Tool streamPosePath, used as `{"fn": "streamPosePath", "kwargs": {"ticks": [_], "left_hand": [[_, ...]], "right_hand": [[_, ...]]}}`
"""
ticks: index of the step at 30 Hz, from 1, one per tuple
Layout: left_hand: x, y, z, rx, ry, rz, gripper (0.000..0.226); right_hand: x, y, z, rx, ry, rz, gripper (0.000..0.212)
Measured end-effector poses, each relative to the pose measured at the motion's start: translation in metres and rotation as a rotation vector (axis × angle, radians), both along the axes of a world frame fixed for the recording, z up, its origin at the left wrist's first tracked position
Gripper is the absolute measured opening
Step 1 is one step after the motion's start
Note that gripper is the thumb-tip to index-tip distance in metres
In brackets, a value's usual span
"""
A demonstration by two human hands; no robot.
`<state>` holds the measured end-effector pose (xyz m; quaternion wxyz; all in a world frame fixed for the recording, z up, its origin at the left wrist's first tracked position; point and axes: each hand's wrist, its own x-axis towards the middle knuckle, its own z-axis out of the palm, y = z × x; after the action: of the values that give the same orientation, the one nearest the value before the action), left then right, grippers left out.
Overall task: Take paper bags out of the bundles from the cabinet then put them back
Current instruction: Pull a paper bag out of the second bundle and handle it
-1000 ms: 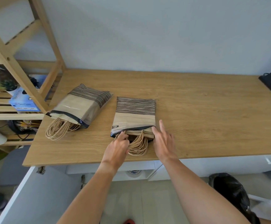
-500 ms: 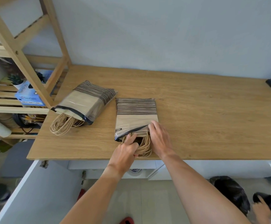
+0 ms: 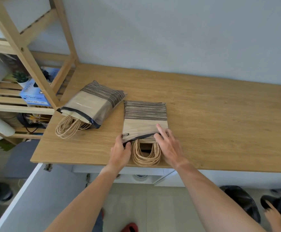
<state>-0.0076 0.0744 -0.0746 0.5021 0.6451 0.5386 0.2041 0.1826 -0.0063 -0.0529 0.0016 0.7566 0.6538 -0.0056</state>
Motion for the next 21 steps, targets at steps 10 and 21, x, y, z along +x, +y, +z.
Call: {"fn": "streamPosePath", "kwargs": {"ticks": [10,21], "left_hand": [[0.007,0.01,-0.019,-0.061,-0.274,0.058,0.043],[0.016,0.028,-0.004,-0.065,-0.147,0.228,0.038]], "right_hand": [[0.029,0.007,0.006,-0.003,0.025,0.16,0.05],[0.011,0.032,-0.006,0.013,-0.156,0.2,0.051]]}}
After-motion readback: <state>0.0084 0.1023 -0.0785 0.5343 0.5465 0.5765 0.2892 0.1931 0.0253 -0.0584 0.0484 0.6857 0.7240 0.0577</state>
